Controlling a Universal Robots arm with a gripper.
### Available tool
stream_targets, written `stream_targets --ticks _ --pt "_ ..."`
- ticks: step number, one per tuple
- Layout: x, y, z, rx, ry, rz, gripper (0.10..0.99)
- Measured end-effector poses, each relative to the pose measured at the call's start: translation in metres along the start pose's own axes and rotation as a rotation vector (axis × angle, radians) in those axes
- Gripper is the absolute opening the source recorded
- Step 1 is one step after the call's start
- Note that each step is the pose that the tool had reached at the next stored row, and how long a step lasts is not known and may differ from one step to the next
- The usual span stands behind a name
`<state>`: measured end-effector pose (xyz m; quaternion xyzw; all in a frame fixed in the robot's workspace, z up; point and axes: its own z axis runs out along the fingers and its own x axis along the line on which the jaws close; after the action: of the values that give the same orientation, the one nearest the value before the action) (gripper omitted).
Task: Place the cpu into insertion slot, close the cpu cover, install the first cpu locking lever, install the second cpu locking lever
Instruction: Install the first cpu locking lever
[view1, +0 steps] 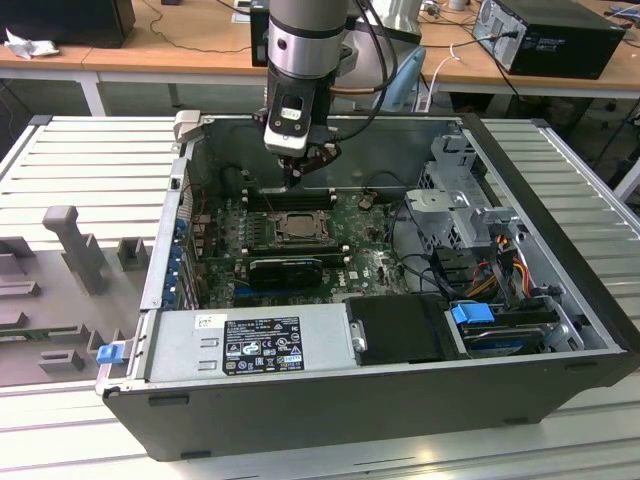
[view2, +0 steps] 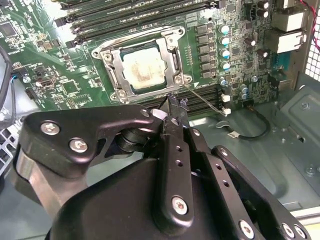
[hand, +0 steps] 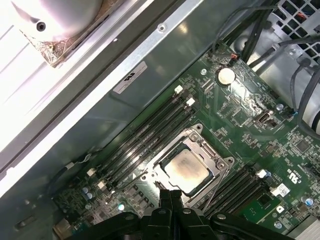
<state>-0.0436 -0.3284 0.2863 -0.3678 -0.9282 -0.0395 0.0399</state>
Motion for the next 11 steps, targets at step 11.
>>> stream_targets --ticks 11 --pt "0.0000 0.0000 0.0000 0.006 0.0027 -0.061 0.106"
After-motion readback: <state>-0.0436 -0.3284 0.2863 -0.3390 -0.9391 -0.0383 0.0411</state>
